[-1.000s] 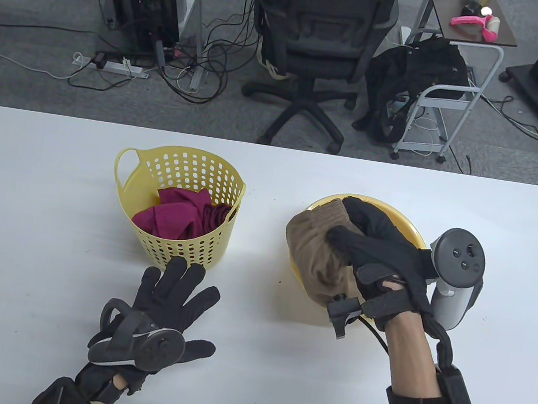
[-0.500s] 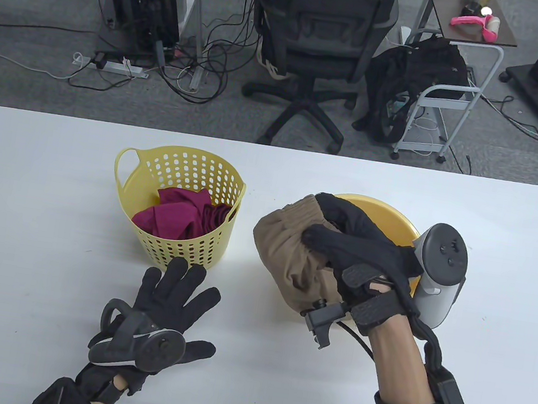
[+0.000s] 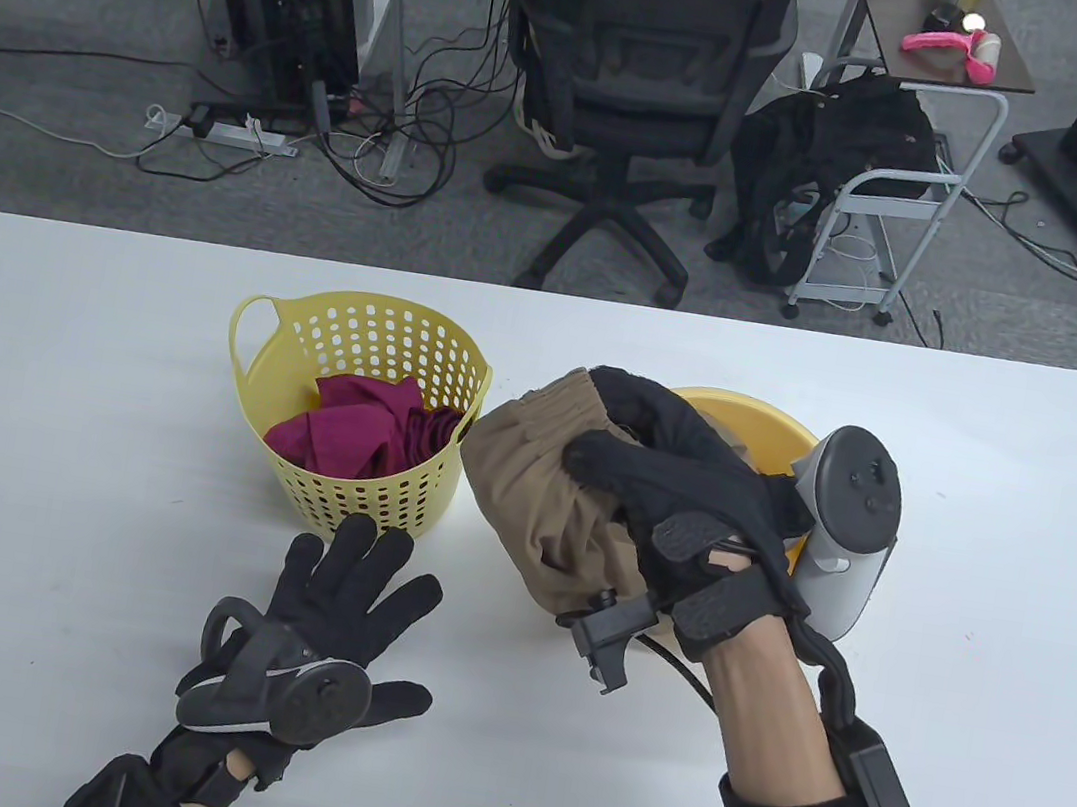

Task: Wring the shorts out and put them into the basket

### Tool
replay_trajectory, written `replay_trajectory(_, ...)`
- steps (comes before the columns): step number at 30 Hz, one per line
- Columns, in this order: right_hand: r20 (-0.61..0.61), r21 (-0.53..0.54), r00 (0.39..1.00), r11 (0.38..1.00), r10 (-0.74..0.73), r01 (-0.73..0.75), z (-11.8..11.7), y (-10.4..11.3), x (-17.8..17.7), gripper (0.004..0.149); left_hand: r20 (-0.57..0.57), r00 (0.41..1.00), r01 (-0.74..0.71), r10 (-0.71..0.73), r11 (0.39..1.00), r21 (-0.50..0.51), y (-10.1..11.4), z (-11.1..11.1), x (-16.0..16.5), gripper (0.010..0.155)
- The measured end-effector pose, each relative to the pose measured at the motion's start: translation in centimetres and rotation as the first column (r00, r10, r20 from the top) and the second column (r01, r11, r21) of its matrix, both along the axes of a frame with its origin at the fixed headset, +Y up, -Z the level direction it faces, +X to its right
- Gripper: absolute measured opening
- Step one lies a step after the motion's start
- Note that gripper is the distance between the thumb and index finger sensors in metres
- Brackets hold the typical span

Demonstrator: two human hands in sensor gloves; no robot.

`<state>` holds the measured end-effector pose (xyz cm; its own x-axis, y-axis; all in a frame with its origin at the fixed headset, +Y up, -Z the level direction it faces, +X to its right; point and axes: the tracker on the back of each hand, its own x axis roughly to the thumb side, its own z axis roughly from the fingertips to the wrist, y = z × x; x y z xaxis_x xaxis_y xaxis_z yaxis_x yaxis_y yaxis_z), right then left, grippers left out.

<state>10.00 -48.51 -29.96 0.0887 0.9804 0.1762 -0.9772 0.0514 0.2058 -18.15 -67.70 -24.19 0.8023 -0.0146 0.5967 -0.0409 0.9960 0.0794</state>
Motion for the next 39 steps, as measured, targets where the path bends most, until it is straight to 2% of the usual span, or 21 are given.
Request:
replay_trajectory(18, -0.032, 0.037, 0.995, 0.995, -0.093, 0.094, 0.6, 3.8, -1.8, 0.062, -0.003, 1.0, -0.003, 0.003, 1.0, 0.009, 0.1, 0.0, -0.1, 0.089)
replay_trajectory(35, 0.019, 0.056, 0.995, 0.994, -0.094, 0.092, 1.0, 4.1, 0.0, 0.062, 0.0, 1.0, -0.005, 0.005, 1.0, 0.012, 0.1, 0.1, 0.0, 0.088)
replay_trajectory(39, 0.03, 0.058, 0.995, 0.994, -0.09, 0.088, 1.0, 4.0, 0.4, 0.062, 0.012, 0.999, -0.031, 0.031, 0.999, -0.017, -0.2, 0.1, 0.2, 0.091)
